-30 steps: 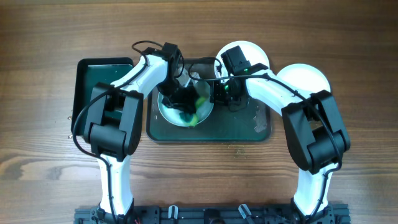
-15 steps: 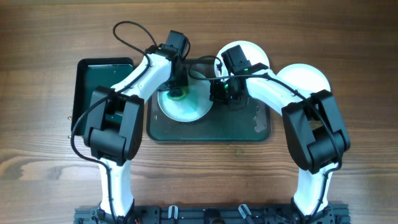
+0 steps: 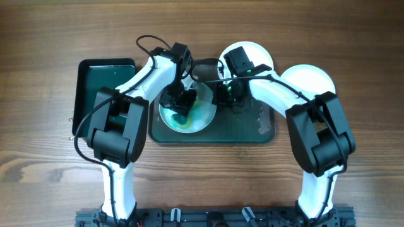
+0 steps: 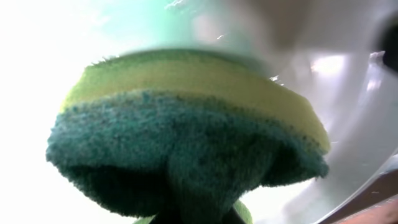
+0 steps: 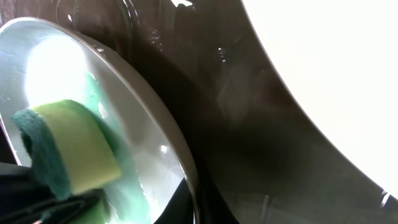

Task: Clean dirty plates on tray and stack at the side
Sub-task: 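Scrub the centered plate with the sponge while the right gripper holds its rim, then lift the plate with the right gripper and stack it on the side plate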

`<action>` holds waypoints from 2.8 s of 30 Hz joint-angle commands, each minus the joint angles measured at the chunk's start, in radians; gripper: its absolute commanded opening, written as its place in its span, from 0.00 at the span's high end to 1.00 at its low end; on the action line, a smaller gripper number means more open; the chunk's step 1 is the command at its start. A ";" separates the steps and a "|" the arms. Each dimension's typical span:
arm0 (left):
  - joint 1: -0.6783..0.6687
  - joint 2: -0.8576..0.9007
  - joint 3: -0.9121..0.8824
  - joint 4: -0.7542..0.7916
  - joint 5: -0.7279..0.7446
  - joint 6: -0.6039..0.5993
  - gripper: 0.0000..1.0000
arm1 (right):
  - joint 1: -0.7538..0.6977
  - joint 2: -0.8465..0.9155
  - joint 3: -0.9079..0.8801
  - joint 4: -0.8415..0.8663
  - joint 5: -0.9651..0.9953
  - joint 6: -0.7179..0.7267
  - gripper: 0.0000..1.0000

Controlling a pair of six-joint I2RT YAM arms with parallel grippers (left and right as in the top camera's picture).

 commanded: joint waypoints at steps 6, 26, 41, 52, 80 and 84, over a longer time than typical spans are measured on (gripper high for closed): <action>-0.026 0.043 -0.023 0.331 0.113 -0.049 0.96 | -0.005 0.018 0.011 0.002 0.013 0.013 0.96; 0.003 0.043 0.290 -0.185 -0.541 -0.535 0.96 | -0.005 0.014 0.011 0.001 -0.019 -0.014 0.96; 0.142 0.026 0.454 -0.213 -0.369 -0.449 0.96 | 0.197 -0.311 0.011 -0.241 0.748 -0.063 0.96; 0.142 0.026 0.454 -0.209 -0.368 -0.450 0.96 | 0.467 -0.457 0.011 -0.373 1.504 -0.067 0.96; 0.142 0.026 0.454 -0.221 -0.327 -0.450 0.96 | 0.539 -0.458 0.011 -0.311 1.110 -0.142 0.96; 0.142 0.026 0.454 -0.233 -0.319 -0.450 0.96 | 0.330 -0.460 0.011 -0.288 0.582 -0.113 0.96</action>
